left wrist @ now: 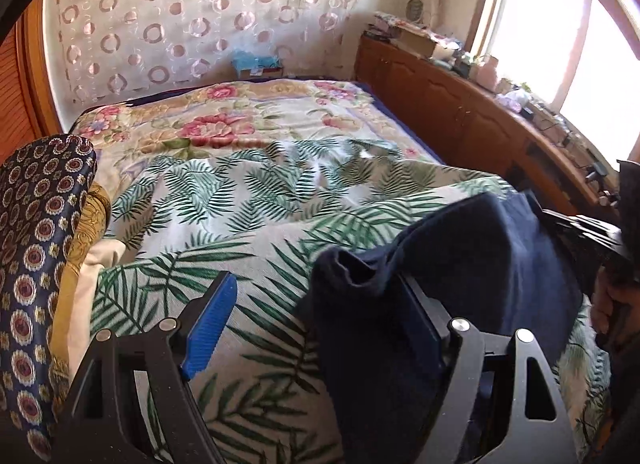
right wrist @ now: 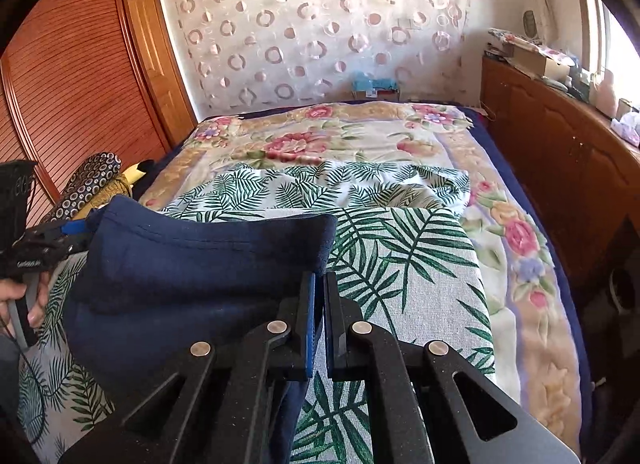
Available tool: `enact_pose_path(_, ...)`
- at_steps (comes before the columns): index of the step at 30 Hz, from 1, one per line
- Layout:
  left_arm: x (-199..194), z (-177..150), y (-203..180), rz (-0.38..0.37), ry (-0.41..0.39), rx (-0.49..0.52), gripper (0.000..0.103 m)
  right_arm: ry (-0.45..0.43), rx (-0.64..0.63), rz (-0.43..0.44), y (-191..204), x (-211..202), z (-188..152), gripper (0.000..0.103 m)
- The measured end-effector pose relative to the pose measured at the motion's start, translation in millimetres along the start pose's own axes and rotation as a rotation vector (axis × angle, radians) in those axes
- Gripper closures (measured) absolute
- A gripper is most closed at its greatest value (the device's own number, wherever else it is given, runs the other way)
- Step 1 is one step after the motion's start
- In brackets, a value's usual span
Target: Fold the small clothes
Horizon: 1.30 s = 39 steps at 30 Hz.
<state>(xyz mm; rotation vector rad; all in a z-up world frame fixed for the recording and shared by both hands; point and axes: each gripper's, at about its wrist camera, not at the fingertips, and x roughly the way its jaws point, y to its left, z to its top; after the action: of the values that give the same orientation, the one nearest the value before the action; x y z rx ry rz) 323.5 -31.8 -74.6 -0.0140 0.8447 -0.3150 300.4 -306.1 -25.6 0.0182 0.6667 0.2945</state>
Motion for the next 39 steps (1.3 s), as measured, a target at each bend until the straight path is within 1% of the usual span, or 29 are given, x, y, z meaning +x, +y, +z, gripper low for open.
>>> enact_pose_path(1,5.6,0.3,-0.4,0.025,0.017,0.005,0.023,-0.004,-0.012,-0.010,2.2,-4.0,1.1,0.100)
enact_pose_path(3,10.9,-0.8,-1.2,0.037,0.029,0.020,0.023,-0.002,-0.034,-0.066,8.6,-11.8,3.6,0.100)
enact_pose_path(4,13.1,-2.6,-0.8,0.042,0.030,0.027,0.022,-0.007,-0.034,-0.053,11.9,-18.9,3.6,0.098)
enact_pose_path(5,14.9,-3.5,0.3,0.044,0.035,0.025,0.022,-0.007,-0.030,-0.025,13.9,-21.9,3.7,0.092)
enact_pose_path(6,16.0,-3.9,1.8,0.038,0.041,0.017,0.022,0.001,-0.030,-0.011,15.7,-22.4,3.6,0.075)
enact_pose_path(7,16.4,-4.2,3.7,0.029,0.044,0.007,0.022,0.014,-0.032,0.004,18.7,-21.2,3.4,0.062)
enact_pose_path(8,16.7,-4.5,4.4,0.024,0.044,0.002,0.022,0.018,-0.033,0.018,17.9,-18.4,1.5,0.040)
enact_pose_path(9,17.1,-4.5,5.1,0.018,0.045,0.000,0.022,0.024,-0.033,0.033,17.8,-15.2,-0.3,0.032)
enact_pose_path(11,17.6,-5.5,7.0,-0.002,0.048,-0.012,0.022,0.061,-0.033,0.040,18.2,-3.6,-3.0,0.032)
enact_pose_path(12,17.4,-6.3,8.3,-0.018,0.052,-0.019,0.024,0.079,-0.030,0.041,17.8,2.3,-4.6,0.032)
enact_pose_path(13,17.7,-6.8,9.6,-0.043,0.053,-0.027,0.031,0.090,-0.020,0.044,15.5,7.4,-5.8,0.032)
enact_pose_path(16,17.2,-10.8,10.5,-0.124,0.062,-0.052,0.042,0.129,0.024,0.079,8.4,18.7,-8.2,0.032)
enact_pose_path(18,18.1,-13.5,9.0,-0.141,0.072,-0.054,0.043,0.130,0.038,0.099,4.9,20.6,-7.2,0.031)
enact_pose_path(22,16.3,-15.4,3.6,-0.134,0.073,-0.033,0.043,0.133,0.015,0.120,4.1,24.9,-3.4,0.031)
enact_pose_path(23,15.8,-15.6,2.6,-0.132,0.074,-0.033,0.043,0.136,0.007,0.133,3.9,27.2,-2.9,0.035)
enact_pose_path(24,16.2,-15.4,2.0,-0.130,0.074,-0.032,0.043,0.139,-0.002,0.145,6.3,29.0,-2.4,0.042)
enact_pose_path(26,16.4,-14.9,-0.5,-0.130,0.078,-0.027,0.043,0.145,-0.029,0.167,8.3,33.1,-0.5,0.049)
enact_pose_path(27,16.3,-15.0,-2.0,-0.145,0.082,-0.026,0.048,0.149,-0.038,0.180,7.5,35.5,0.5,0.059)
enact_pose_path(28,15.9,-15.3,-2.5,-0.155,0.086,-0.027,0.058,0.160,-0.030,0.216,4.2,39.3,0.4,0.065)
enact_pose_path(30,14.6,-17.0,-2.9,-0.204,0.102,-0.039,0.072,0.164,-0.021,0.259,-2.1,41.3,-0.9,0.076)
enact_pose_path(31,12.0,-17.6,-3.0,-0.210,0.095,-0.043,0.078,0.157,-0.026,0.274,-3.6,40.4,-1.2,0.077)
enact_pose_path(33,1.1,-18.4,-6.2,-0.207,0.073,-0.031,0.081,0.133,-0.034,0.263,-4.8,37.3,-1.4,0.081)
enact_pose_path(35,-17.1,-17.8,-10.1,-0.209,0.024,-0.022,0.082,0.076,-0.054,0.246,-2.3,25.0,0.3,0.082)
enact_pose_path(37,-42.3,-17.5,-13.1,-0.228,-0.029,-0.021,0.083,0.019,-0.069,0.266,0.5,9.8,6.0,0.083)
enact_pose_path(39,-74.1,-19.0,-14.6,-0.230,-0.099,-0.021,0.083,-0.013,-0.094,0.277,6.6,-3.7,15.8,0.084)
